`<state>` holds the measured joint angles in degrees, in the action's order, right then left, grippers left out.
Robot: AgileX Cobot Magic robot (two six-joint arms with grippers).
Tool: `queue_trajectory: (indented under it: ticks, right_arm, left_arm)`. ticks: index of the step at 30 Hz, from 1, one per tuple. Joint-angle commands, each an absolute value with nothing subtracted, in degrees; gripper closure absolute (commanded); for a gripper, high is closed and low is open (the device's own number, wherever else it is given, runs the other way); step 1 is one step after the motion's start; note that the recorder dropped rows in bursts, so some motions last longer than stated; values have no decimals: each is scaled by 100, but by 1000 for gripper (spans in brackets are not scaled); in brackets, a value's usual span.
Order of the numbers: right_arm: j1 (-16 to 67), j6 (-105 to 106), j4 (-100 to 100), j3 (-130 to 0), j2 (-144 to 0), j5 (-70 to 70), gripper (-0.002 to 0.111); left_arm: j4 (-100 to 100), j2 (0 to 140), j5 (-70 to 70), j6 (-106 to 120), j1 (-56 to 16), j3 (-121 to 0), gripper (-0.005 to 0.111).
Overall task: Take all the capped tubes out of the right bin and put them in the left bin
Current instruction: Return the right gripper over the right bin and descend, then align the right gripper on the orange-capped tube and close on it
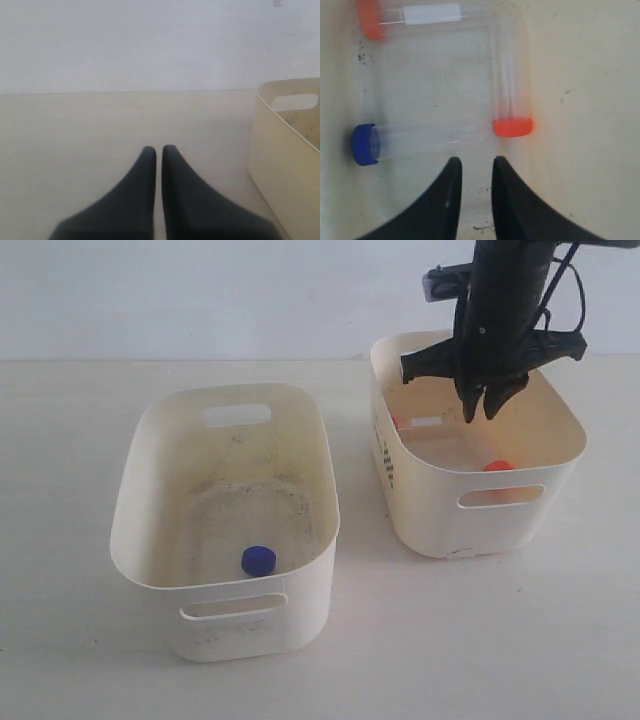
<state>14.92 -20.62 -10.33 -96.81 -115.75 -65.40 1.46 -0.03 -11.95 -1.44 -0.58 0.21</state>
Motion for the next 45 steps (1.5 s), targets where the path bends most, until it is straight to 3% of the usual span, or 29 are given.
queue_trajectory:
  ticks: [1,5,22,28,45]
  right_arm:
    - [1594,-2208,-1109,-9652,-11698,-6453,84]
    - [1704,-2262,-1200,-9652,-11838,-6337,58]
    - [1717,-2702,-1708,-9662,-12196,-6469,55]
    - [1717,-2672,-1720,-9662,-12200,-6366,26]
    - [1717,-2838,-1827,-9662,-12606,-6600,26]
  left_arm:
    - [110,0,-1160,-198,-56,0,102]
    - [110,0,-1160,-198,-56,0,102]
    - [110,0,-1160,-198,-56,0,102]
    - [110,0,-1160,-198,-56,0,102]
    - [110,0,-1160,-198,-56,0,102]
